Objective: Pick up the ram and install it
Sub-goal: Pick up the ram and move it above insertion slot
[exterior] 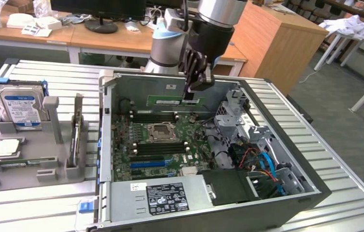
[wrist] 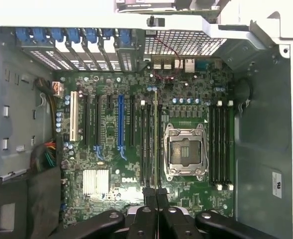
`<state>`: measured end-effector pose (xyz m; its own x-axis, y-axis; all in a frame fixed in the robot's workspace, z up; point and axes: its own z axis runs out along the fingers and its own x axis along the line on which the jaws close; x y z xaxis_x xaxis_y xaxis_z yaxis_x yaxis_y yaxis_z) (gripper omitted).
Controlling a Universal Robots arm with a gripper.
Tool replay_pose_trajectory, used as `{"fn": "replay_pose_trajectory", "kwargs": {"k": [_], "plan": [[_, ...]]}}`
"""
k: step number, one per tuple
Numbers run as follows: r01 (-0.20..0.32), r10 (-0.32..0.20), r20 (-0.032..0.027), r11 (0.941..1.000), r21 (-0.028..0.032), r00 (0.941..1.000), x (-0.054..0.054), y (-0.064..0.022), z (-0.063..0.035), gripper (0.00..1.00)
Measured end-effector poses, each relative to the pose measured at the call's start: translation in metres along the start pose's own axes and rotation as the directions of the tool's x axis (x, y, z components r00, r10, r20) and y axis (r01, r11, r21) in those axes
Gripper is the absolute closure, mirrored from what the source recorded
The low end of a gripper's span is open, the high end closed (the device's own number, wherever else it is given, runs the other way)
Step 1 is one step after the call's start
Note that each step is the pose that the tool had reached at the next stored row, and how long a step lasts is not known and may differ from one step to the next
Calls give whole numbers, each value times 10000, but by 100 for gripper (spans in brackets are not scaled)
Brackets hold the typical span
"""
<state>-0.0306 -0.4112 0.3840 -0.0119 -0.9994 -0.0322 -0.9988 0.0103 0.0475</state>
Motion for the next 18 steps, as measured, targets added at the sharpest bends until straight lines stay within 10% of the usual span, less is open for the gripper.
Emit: {"fn": "replay_pose_trajectory", "kwargs": {"k": [18], "plan": [[-301, 301, -25, 9995, 11, 9995, 3, -5, 102, 89]]}}
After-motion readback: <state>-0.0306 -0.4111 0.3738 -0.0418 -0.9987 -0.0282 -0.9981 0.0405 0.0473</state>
